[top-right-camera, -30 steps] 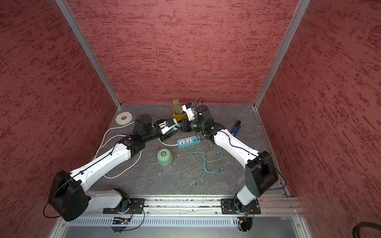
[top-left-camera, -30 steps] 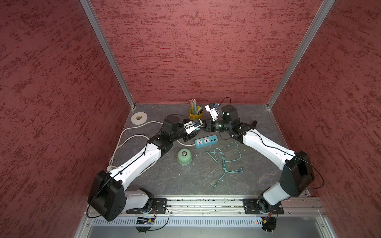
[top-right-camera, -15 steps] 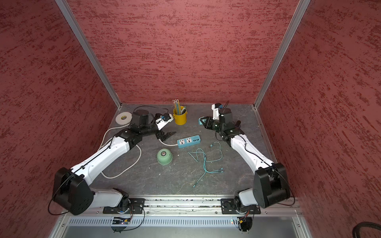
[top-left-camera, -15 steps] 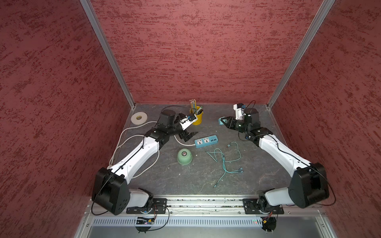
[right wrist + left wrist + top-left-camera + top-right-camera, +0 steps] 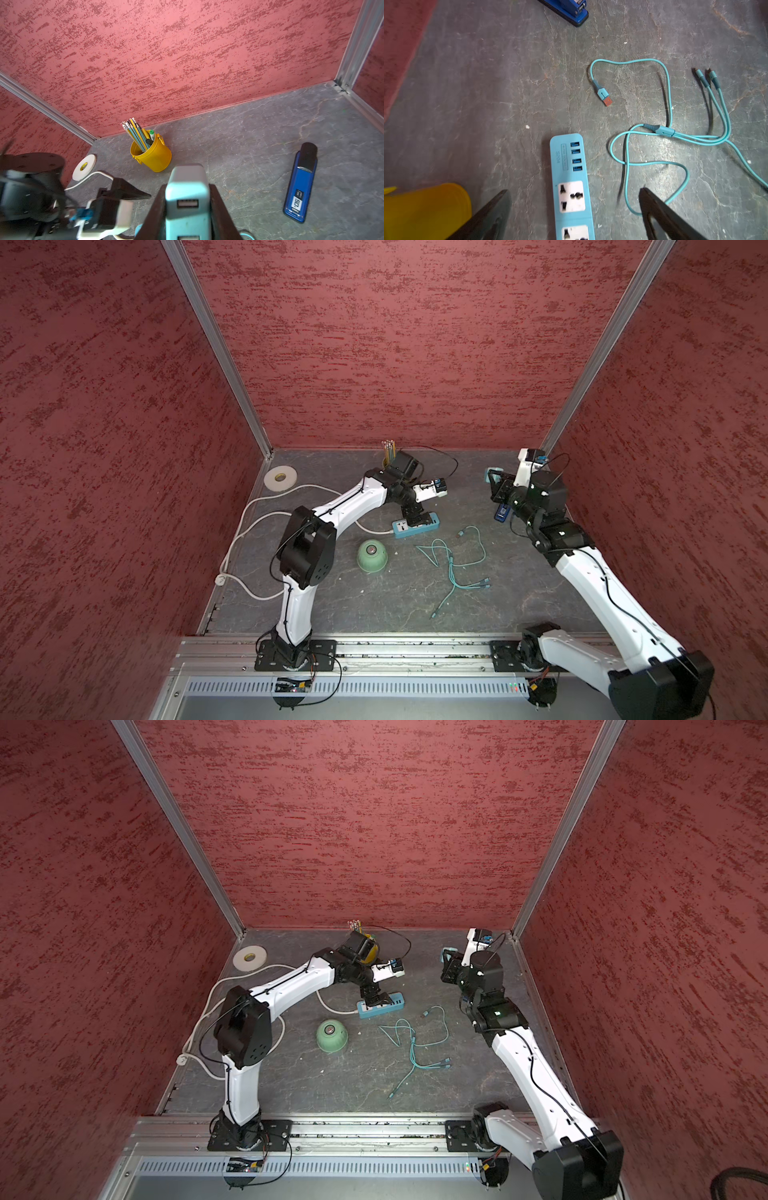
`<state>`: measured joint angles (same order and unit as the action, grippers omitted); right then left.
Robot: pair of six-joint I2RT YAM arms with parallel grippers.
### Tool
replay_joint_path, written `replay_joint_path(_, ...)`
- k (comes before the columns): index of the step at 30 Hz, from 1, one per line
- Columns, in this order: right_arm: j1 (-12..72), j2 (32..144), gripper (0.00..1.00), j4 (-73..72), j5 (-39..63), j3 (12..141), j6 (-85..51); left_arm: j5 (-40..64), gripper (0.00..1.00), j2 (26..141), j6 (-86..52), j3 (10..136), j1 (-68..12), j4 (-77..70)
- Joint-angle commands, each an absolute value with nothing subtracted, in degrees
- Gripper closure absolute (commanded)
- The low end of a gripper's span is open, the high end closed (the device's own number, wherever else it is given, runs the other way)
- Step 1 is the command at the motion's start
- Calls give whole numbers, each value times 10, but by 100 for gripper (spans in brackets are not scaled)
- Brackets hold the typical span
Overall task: Charge the cordless meat grinders
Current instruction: Adjust the socket at the center of the board.
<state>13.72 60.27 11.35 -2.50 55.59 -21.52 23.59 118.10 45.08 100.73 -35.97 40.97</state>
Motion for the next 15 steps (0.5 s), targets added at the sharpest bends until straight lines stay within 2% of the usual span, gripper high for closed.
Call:
replay_joint_path(1,134,589,100,139,-53,549,-200,224,3,1218,464,1055,-369,468)
replay_joint_path(7,134,575,100,151,-50,550,-199,214,4,1289,466,1119,-380,492)
replay_joint_path(15,134,564,100,162,-46,553,-199,176,14,1342,495,1157,-380,500)
